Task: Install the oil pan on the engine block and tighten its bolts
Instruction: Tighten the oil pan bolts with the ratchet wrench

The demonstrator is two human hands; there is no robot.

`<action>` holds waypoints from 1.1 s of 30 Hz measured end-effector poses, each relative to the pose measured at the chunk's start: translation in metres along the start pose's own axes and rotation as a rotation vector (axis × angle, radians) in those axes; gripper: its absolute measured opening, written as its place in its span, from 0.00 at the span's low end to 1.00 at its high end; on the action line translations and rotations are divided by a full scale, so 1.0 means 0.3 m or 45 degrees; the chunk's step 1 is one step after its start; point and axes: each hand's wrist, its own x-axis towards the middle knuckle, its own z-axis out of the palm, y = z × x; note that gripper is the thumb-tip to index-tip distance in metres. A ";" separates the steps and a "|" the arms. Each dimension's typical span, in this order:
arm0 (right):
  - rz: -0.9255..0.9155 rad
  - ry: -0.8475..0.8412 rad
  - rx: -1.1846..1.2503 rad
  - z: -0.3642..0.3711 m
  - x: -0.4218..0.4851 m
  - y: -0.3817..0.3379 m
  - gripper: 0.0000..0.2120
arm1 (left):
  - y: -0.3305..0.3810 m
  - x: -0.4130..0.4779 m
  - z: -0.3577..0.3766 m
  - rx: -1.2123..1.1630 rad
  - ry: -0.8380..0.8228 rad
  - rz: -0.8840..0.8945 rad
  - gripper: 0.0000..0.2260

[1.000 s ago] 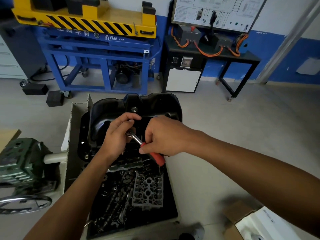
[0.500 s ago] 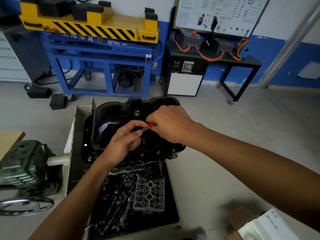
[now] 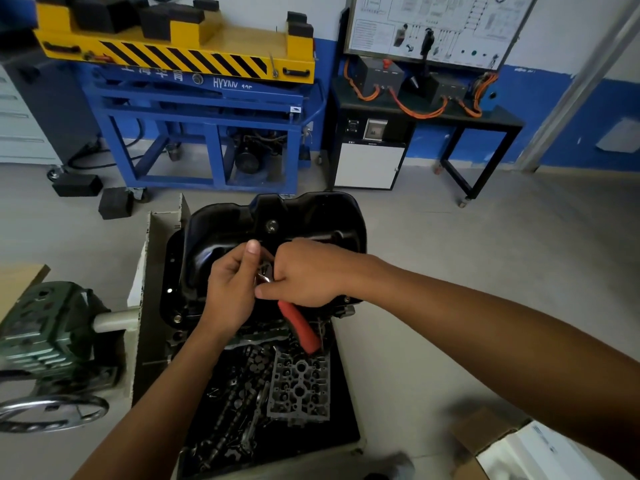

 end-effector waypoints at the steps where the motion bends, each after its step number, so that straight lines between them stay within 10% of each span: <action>1: 0.008 0.016 0.041 -0.003 0.004 0.004 0.26 | -0.002 0.000 -0.011 -0.003 -0.010 -0.019 0.23; 16: -0.007 0.446 -0.533 -0.020 0.000 0.049 0.03 | -0.012 0.015 -0.030 -0.230 -0.337 -0.243 0.20; 23: -0.022 0.614 -0.449 -0.007 0.037 0.083 0.08 | -0.030 0.010 -0.051 -0.245 -0.538 -0.207 0.25; 33: -0.046 0.540 -0.369 -0.009 0.000 0.132 0.15 | 0.018 0.008 -0.046 -0.088 0.079 -0.206 0.15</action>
